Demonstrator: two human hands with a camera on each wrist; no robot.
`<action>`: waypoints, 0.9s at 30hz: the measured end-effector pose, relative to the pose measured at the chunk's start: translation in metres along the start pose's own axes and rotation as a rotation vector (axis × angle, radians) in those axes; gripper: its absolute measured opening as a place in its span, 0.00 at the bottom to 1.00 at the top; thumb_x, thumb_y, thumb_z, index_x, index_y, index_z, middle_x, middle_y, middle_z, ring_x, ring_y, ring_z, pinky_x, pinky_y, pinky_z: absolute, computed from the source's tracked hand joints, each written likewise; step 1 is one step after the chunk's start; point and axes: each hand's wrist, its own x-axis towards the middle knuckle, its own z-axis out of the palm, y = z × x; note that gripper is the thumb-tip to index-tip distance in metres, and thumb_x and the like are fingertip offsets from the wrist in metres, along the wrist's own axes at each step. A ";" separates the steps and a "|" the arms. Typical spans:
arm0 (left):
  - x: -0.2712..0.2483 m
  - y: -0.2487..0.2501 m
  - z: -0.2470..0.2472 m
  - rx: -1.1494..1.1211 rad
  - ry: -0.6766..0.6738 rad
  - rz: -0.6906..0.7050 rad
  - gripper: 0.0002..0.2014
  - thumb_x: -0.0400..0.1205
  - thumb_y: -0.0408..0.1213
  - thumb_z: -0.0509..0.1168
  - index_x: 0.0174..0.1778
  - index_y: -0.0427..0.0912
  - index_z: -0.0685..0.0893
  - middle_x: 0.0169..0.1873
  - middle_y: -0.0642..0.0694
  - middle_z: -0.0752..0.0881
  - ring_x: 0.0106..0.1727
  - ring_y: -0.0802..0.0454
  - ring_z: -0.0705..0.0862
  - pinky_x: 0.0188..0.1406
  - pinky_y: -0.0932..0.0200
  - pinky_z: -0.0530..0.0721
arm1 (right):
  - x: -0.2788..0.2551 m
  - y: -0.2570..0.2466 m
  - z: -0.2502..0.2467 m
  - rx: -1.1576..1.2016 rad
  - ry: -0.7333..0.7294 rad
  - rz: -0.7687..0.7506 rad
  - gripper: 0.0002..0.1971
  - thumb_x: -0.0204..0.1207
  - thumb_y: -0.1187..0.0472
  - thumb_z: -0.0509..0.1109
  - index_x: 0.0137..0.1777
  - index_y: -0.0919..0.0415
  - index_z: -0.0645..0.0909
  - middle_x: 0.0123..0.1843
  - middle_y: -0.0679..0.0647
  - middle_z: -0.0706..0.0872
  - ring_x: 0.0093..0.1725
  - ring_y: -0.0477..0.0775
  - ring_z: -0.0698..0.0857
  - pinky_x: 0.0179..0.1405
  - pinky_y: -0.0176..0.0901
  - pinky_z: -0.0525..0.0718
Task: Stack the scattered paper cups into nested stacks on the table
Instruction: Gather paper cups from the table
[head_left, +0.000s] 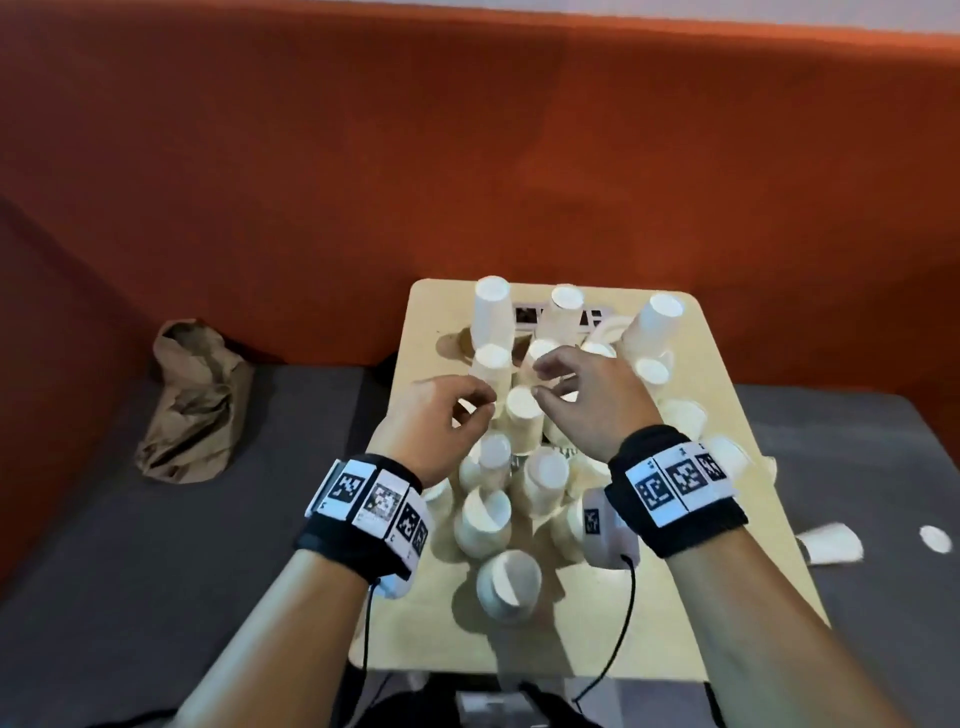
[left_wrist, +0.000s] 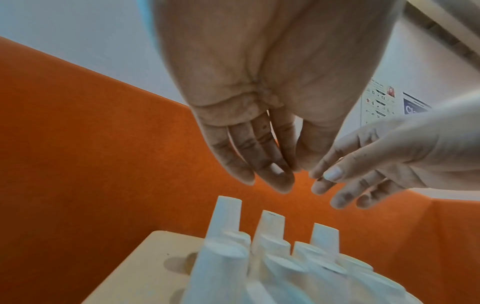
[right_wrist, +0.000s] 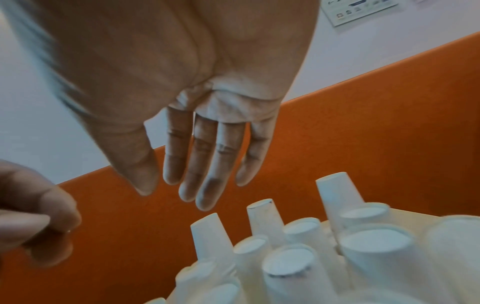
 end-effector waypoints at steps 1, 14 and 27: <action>-0.007 0.005 0.006 -0.001 0.007 0.004 0.06 0.82 0.37 0.69 0.52 0.46 0.89 0.44 0.57 0.88 0.37 0.67 0.83 0.40 0.79 0.77 | -0.008 0.006 -0.002 -0.002 0.004 0.007 0.10 0.76 0.53 0.73 0.57 0.45 0.84 0.53 0.39 0.89 0.47 0.42 0.89 0.56 0.49 0.87; -0.085 0.030 0.065 0.025 0.065 -0.125 0.12 0.81 0.31 0.64 0.55 0.49 0.87 0.43 0.58 0.90 0.34 0.65 0.82 0.38 0.69 0.81 | -0.097 0.060 -0.018 -0.095 -0.186 0.118 0.17 0.70 0.49 0.75 0.60 0.46 0.83 0.58 0.42 0.88 0.55 0.50 0.86 0.59 0.51 0.85; -0.127 0.004 0.069 0.077 -0.122 -0.370 0.25 0.74 0.20 0.58 0.58 0.52 0.85 0.53 0.53 0.87 0.50 0.58 0.84 0.53 0.61 0.83 | -0.118 0.073 0.007 -0.223 -0.206 0.071 0.14 0.73 0.56 0.72 0.58 0.44 0.83 0.62 0.47 0.86 0.62 0.54 0.83 0.48 0.43 0.72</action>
